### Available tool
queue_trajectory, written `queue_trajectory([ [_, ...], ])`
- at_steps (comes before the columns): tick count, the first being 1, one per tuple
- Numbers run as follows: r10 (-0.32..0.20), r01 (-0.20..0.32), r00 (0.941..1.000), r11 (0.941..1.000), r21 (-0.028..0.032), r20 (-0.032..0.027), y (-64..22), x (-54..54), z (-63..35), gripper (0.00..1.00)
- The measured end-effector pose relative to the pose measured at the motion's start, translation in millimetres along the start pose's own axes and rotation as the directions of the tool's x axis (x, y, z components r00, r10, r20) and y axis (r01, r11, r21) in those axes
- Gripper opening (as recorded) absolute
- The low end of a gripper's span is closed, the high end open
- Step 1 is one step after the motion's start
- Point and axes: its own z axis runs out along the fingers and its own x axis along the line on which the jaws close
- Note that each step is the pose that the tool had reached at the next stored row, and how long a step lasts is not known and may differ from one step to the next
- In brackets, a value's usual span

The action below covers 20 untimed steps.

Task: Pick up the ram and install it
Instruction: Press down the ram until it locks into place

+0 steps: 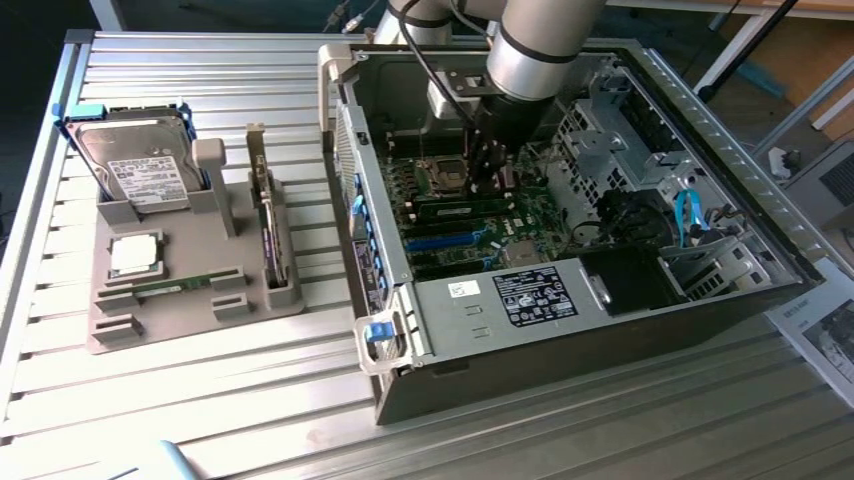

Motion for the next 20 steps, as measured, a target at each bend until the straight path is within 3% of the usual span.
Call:
queue_trajectory([
  [20,0.0,0.0,1.0,1.0,0.0001,0.0003,2.3,0.1,6.7,0.1],
])
